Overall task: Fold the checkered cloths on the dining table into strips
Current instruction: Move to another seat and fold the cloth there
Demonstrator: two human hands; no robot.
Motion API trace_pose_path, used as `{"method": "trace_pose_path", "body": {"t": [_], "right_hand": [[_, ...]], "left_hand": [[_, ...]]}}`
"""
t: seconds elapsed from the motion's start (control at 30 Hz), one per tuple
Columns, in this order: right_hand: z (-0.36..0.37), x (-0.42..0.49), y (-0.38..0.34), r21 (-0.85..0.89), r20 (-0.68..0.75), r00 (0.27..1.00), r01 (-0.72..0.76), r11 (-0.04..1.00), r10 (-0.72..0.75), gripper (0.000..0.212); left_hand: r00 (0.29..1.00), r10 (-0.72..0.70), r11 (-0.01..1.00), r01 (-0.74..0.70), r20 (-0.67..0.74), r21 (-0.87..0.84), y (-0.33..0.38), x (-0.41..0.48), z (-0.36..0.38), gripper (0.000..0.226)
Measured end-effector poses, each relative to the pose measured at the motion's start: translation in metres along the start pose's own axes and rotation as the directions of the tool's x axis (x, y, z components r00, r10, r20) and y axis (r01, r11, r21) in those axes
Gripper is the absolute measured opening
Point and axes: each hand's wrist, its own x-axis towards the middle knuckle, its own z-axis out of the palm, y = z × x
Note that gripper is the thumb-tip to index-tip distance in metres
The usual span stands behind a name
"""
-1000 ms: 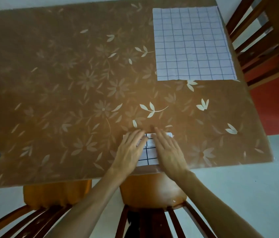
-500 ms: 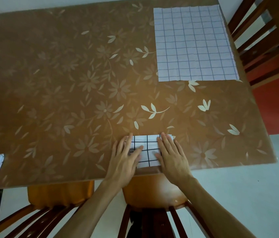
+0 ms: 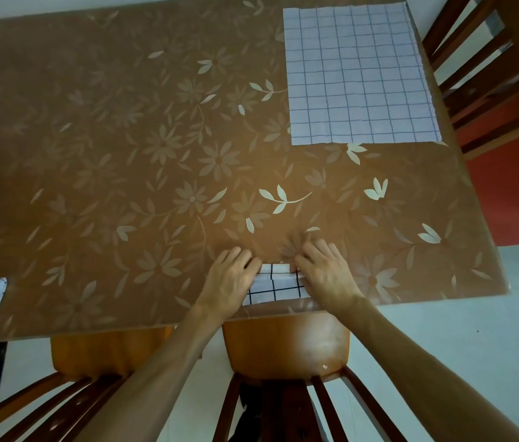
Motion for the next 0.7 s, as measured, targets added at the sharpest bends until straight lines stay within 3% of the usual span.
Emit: {"method": "trace_pose_path", "body": {"t": [0.1,0.27,0.43,0.6,0.7], "right_hand": [[0.004,-0.011,0.006,0.03,0.095,0.995,0.007,1.0,-0.01,0.033],[-0.006,-0.035,0.008,0.019,0.27,0.963,0.02,1.0,-0.024,0.045],[-0.007,-0.053,-0.032,-0.09,0.399,0.911,-0.077,0.993,0.106,0.061],[0.013,-0.054,-0.055,-0.094,0.53,0.845,-0.029,0.995,0.075,0.082],[0.019,-0.055,-0.051,-0.075,0.549,0.831,-0.054,0.996,0.087,0.087]], "left_hand": [[0.999,0.042,0.999,-0.042,0.008,0.011,0.001,-0.007,0.006,0.042],[0.997,0.08,0.995,-0.079,0.012,-0.058,0.001,-0.027,0.008,0.025],[0.991,0.12,0.992,-0.123,0.066,0.04,0.008,-0.039,0.014,0.037],[0.995,0.056,0.998,-0.053,0.082,-0.033,0.02,-0.04,0.022,0.062],[0.994,0.073,0.997,-0.073,0.081,0.003,0.019,-0.041,0.03,0.054]]}}
